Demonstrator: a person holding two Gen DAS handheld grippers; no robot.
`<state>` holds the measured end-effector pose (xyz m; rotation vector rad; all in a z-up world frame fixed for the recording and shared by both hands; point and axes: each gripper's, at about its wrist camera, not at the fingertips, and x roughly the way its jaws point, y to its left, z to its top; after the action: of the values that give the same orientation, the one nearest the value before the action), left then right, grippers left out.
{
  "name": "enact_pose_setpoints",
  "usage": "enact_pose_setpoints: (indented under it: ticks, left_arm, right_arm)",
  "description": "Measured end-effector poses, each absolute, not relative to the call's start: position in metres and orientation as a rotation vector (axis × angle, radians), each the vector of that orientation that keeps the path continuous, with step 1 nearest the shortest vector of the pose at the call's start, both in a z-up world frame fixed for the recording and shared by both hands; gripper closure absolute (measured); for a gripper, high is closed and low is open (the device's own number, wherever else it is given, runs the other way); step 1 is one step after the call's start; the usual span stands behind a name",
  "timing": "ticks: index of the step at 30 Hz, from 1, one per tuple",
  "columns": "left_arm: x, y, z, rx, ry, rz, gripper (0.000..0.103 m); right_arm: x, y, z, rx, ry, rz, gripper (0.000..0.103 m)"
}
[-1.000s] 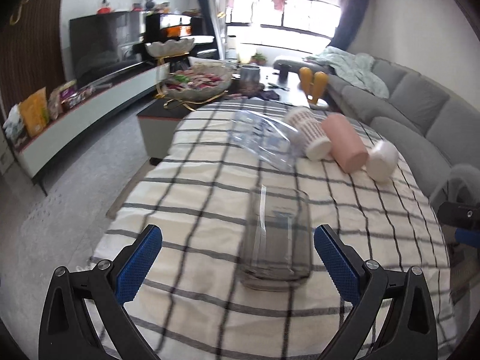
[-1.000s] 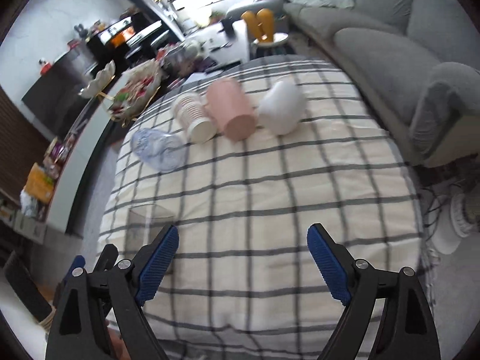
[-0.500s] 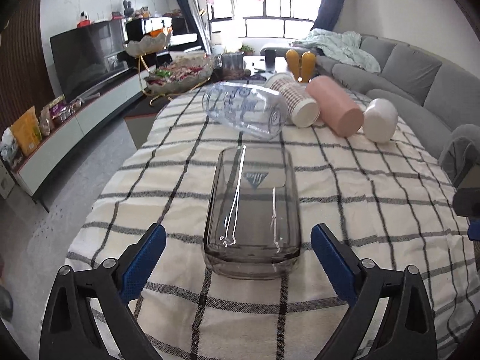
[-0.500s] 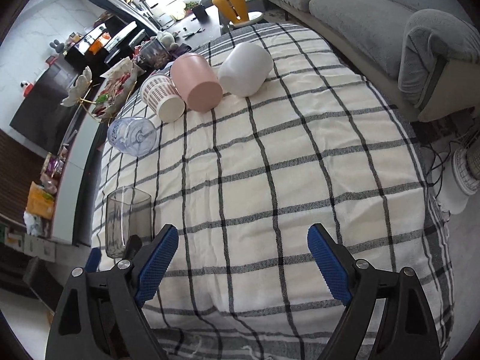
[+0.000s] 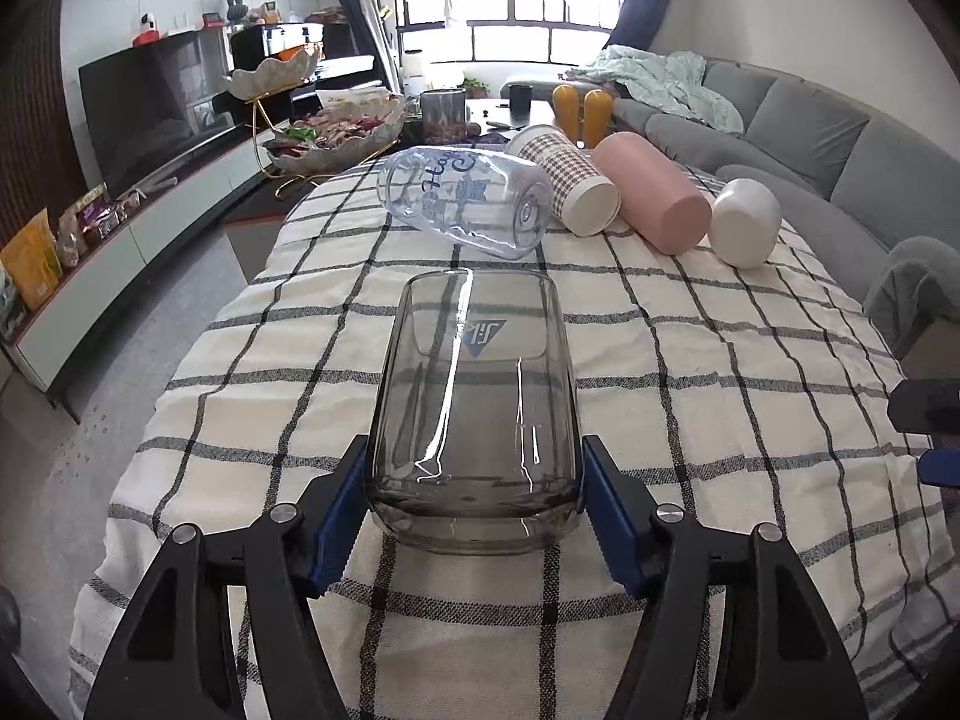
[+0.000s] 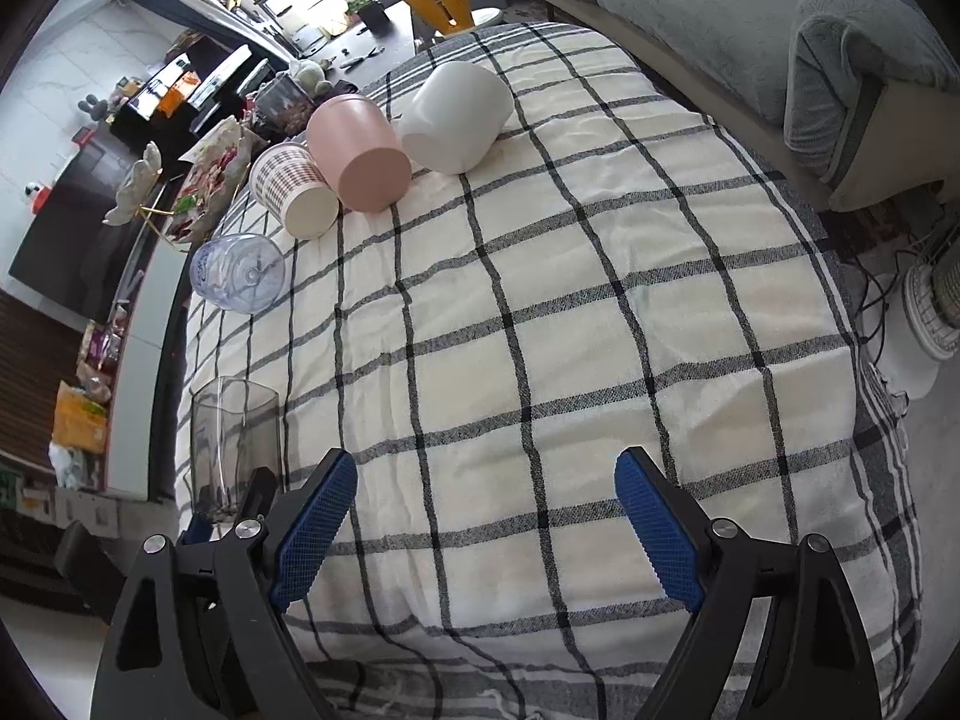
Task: Flip cup upside down
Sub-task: 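Grasp the grey glass cup with the left tool and tip it over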
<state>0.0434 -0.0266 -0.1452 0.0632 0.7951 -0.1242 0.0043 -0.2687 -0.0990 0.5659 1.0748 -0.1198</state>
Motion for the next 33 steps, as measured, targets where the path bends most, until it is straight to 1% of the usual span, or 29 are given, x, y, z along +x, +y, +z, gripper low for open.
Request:
enact_pose_setpoints:
  ticks: [9, 12, 20, 24, 27, 33]
  left_arm:
    - [0.046, -0.026, -0.121, 0.09, 0.864, -0.17, 0.037]
    - [0.051, -0.027, -0.105, 0.111, 0.919, -0.193, 0.037]
    - [0.083, -0.042, -0.07, 0.194, 1.278, -0.301, 0.037]
    - [0.101, -0.058, -0.064, 0.284, 1.456, -0.339, 0.037]
    - [0.115, -0.068, -0.066, 0.295, 1.59, -0.36, 0.037]
    - [0.153, -0.092, -0.07, 0.403, 1.672, -0.338, 0.037]
  right_arm:
    - [0.003, -0.263, -0.074, 0.578, 1.031, -0.094, 0.015]
    - [0.004, -0.265, -0.063, 0.604, 1.019, -0.086, 0.015]
    - [0.011, -0.274, -0.034, 0.75, 1.035, -0.086, 0.015]
    - [0.021, -0.279, -0.024, 0.813, 1.045, -0.062, 0.015]
    - [0.028, -0.284, -0.025, 0.861, 1.049, -0.045, 0.015]
    - [0.047, -0.297, -0.033, 0.943, 1.057, -0.046, 0.015]
